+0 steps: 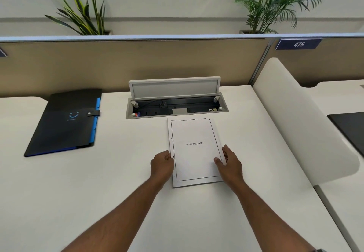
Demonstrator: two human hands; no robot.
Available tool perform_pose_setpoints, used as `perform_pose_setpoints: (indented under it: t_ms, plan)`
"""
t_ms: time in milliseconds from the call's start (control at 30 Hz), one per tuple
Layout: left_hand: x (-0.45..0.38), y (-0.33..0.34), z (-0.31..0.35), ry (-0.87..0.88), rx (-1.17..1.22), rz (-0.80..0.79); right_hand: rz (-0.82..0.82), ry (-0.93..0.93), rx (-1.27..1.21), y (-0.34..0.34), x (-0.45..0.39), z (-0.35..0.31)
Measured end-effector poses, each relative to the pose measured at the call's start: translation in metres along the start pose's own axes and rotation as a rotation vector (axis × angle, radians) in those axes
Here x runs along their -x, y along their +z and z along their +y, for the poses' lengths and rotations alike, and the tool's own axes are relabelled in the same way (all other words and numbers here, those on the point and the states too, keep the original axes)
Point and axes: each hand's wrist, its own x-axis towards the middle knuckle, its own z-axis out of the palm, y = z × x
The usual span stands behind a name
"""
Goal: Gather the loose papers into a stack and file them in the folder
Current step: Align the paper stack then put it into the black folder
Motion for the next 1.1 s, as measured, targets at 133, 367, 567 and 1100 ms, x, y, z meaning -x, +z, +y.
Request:
perform_pose_setpoints:
  t_ms: [133,367,567,1100]
  plan:
    - [0.004,-0.003,-0.006,-0.018,0.021,-0.040,-0.049,0.005,0.006,-0.005,0.003,-0.004]
    - [0.016,-0.031,-0.022,0.115,-0.387,-0.141,-0.076,-0.044,0.304,-0.010,0.013,-0.014]
    - [0.032,-0.070,-0.050,0.222,-0.609,-0.114,-0.151,-0.176,0.533,0.002,0.037,-0.020]
    - [0.028,-0.228,-0.111,0.221,-0.824,0.014,-0.243,-0.353,0.587,0.138,0.099,-0.110]
